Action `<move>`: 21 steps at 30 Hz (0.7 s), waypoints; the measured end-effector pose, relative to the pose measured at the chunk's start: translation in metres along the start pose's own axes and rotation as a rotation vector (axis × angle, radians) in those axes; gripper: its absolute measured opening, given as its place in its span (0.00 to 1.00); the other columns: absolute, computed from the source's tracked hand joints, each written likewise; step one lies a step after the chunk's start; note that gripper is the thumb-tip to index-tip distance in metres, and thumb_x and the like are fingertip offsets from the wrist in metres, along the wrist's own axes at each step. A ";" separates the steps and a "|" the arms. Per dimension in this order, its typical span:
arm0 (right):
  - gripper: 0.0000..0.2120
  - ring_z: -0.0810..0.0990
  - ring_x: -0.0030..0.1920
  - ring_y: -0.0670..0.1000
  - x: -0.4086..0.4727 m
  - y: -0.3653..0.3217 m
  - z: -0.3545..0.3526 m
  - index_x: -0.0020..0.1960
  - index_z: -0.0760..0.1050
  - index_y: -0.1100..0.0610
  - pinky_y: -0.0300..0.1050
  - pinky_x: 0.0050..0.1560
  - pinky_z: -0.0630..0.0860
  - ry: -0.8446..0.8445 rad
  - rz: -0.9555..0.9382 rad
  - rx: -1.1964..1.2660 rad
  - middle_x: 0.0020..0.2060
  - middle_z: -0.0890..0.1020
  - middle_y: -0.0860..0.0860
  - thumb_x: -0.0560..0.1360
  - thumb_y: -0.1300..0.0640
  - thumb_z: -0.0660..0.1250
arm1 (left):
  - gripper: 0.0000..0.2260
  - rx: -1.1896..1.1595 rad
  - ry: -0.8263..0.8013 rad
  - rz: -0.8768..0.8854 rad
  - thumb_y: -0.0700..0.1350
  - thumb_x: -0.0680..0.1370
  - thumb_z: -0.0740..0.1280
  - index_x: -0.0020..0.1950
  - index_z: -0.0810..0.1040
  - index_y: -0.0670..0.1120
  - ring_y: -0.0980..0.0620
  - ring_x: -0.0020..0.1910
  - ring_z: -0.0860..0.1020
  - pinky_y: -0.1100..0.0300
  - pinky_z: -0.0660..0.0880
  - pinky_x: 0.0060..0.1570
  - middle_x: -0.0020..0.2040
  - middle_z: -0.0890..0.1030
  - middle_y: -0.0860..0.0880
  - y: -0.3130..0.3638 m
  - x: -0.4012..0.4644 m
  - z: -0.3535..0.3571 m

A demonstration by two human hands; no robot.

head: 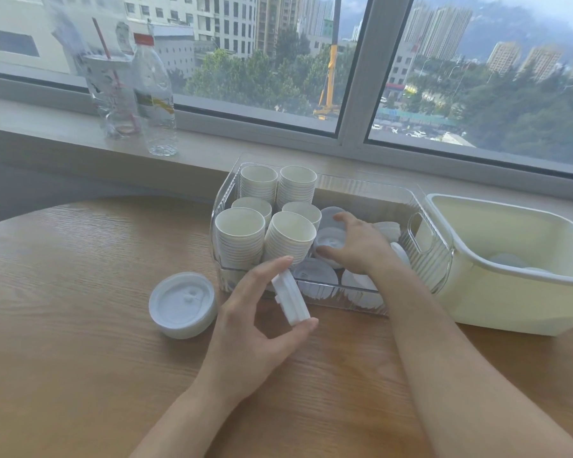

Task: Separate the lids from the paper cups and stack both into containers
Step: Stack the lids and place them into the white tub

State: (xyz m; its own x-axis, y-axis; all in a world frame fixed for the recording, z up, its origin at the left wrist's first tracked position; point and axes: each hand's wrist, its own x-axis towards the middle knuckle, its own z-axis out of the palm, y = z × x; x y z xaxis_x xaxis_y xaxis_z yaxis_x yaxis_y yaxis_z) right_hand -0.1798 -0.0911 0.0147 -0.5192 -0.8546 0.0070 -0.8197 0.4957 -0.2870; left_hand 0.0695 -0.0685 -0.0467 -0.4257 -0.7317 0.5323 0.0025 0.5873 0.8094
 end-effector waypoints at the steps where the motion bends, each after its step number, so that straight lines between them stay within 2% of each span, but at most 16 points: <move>1: 0.39 0.70 0.74 0.58 -0.001 0.000 0.000 0.80 0.62 0.49 0.55 0.71 0.71 -0.001 0.000 -0.007 0.72 0.76 0.53 0.75 0.39 0.73 | 0.34 0.001 0.000 0.000 0.47 0.69 0.83 0.72 0.75 0.57 0.50 0.67 0.79 0.46 0.79 0.63 0.65 0.80 0.59 0.000 0.000 0.000; 4: 0.39 0.73 0.71 0.57 -0.010 0.000 -0.002 0.80 0.61 0.47 0.54 0.67 0.72 0.055 -0.008 -0.018 0.67 0.80 0.53 0.74 0.42 0.73 | 0.34 0.001 -0.002 -0.003 0.47 0.69 0.83 0.72 0.75 0.57 0.52 0.67 0.78 0.46 0.79 0.64 0.66 0.79 0.61 0.002 0.000 -0.001; 6: 0.37 0.77 0.67 0.57 -0.022 0.002 -0.006 0.78 0.64 0.46 0.54 0.66 0.71 0.167 -0.037 0.028 0.64 0.82 0.51 0.73 0.41 0.73 | 0.34 -0.001 0.000 -0.002 0.47 0.69 0.83 0.72 0.75 0.57 0.52 0.68 0.78 0.47 0.79 0.64 0.66 0.79 0.61 0.003 0.000 -0.002; 8: 0.37 0.79 0.65 0.57 -0.035 0.007 -0.011 0.77 0.66 0.45 0.54 0.66 0.71 0.283 -0.066 0.145 0.63 0.84 0.49 0.72 0.39 0.74 | 0.34 -0.003 0.004 -0.002 0.48 0.69 0.83 0.72 0.75 0.57 0.52 0.68 0.78 0.48 0.79 0.64 0.66 0.79 0.62 0.004 0.000 -0.002; 11: 0.37 0.80 0.63 0.49 -0.056 0.013 -0.019 0.76 0.66 0.43 0.51 0.64 0.74 0.345 -0.125 0.446 0.61 0.83 0.45 0.72 0.40 0.77 | 0.34 0.008 0.010 -0.009 0.49 0.69 0.83 0.72 0.75 0.59 0.53 0.67 0.78 0.51 0.78 0.65 0.66 0.78 0.64 0.005 0.000 -0.002; 14: 0.36 0.80 0.63 0.39 -0.083 0.011 -0.027 0.76 0.66 0.41 0.50 0.66 0.77 0.281 -0.250 0.703 0.61 0.84 0.42 0.73 0.43 0.77 | 0.35 0.012 0.011 -0.026 0.49 0.69 0.83 0.73 0.74 0.60 0.54 0.65 0.79 0.50 0.78 0.65 0.66 0.78 0.64 0.006 -0.001 -0.002; 17: 0.36 0.82 0.64 0.44 -0.102 0.006 -0.034 0.78 0.65 0.41 0.53 0.67 0.78 0.118 -0.380 0.811 0.61 0.85 0.44 0.73 0.48 0.76 | 0.35 -0.019 0.000 -0.016 0.48 0.71 0.83 0.74 0.73 0.59 0.50 0.65 0.79 0.45 0.79 0.64 0.66 0.79 0.60 0.005 -0.001 -0.001; 21: 0.39 0.81 0.67 0.48 -0.109 0.004 -0.038 0.79 0.63 0.43 0.56 0.68 0.77 -0.033 -0.500 0.752 0.64 0.84 0.46 0.74 0.54 0.77 | 0.35 -0.036 -0.018 0.015 0.46 0.72 0.82 0.76 0.72 0.56 0.46 0.69 0.78 0.44 0.79 0.64 0.70 0.78 0.56 0.006 -0.002 -0.001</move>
State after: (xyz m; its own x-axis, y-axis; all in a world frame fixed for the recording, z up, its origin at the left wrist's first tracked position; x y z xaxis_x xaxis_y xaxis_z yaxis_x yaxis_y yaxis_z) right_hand -0.1355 0.0102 0.0493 -0.1286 -0.9528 0.2749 -0.5677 -0.1566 -0.8082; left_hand 0.0712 -0.0634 -0.0424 -0.4418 -0.7164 0.5399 0.0413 0.5850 0.8100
